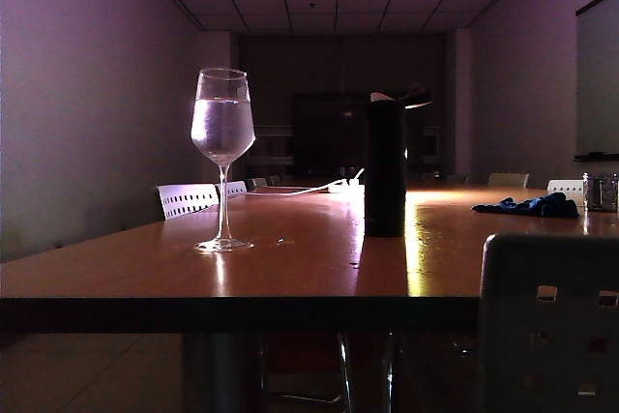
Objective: Pick up the black thermos cup, pour some water from it into the stemmed glass, and then put the thermos cup back on the table.
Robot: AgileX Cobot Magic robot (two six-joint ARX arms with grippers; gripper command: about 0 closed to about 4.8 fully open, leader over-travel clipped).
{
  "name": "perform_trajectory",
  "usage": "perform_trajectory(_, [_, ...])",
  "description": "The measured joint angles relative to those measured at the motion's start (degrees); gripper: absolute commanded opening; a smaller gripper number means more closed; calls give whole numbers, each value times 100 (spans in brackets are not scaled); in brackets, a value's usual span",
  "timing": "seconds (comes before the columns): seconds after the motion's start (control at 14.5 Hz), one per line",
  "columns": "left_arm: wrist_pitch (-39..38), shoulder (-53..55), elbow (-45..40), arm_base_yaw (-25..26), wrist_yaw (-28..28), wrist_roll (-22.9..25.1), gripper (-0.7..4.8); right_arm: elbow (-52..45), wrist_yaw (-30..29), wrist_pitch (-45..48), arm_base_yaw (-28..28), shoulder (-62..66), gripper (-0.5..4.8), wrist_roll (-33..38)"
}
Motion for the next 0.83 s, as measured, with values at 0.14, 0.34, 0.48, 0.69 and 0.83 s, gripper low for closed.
perform_trajectory(0.14, [11, 0, 0, 0, -17, 0, -5, 0, -157, 35, -557, 0, 12, -24])
perform_trajectory(0.34, [643, 2, -7, 0, -752, 4, -5, 2, -284, 42, -514, 0, 12, -46])
perform_trajectory(0.48, [935, 0, -7, 2, -1226, 7, -5, 2, -282, 39, -522, 0, 12, -46])
perform_trajectory(0.69, [684, 0, -7, 0, -1255, 4, -5, 0, -284, 39, -522, 0, 12, -46])
perform_trajectory(0.83, [684, 0, -7, 0, -1255, 4, -5, 0, -284, 39, -522, 0, 12, -46])
